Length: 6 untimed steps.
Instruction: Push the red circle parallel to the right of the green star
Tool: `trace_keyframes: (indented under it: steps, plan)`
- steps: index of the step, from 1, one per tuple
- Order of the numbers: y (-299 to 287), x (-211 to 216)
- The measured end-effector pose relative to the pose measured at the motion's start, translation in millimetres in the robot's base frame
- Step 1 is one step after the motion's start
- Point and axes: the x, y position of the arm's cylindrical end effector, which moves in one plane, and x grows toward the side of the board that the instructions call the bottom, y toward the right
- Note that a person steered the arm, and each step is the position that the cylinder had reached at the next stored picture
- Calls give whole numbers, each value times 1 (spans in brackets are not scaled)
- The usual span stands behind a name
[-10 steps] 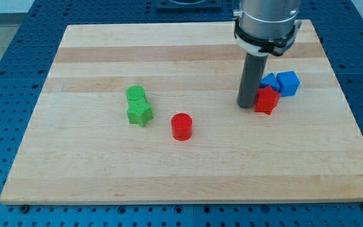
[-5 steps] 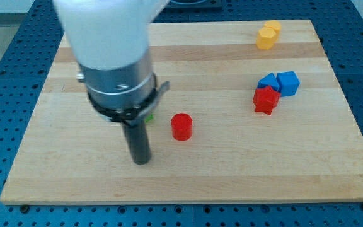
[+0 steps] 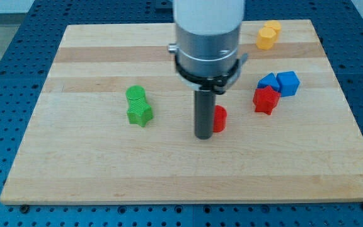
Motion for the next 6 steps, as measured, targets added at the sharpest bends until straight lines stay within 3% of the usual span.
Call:
trace_keyframes:
  steps: [3, 6]
  plan:
    - [10, -25]
    - [79, -46]
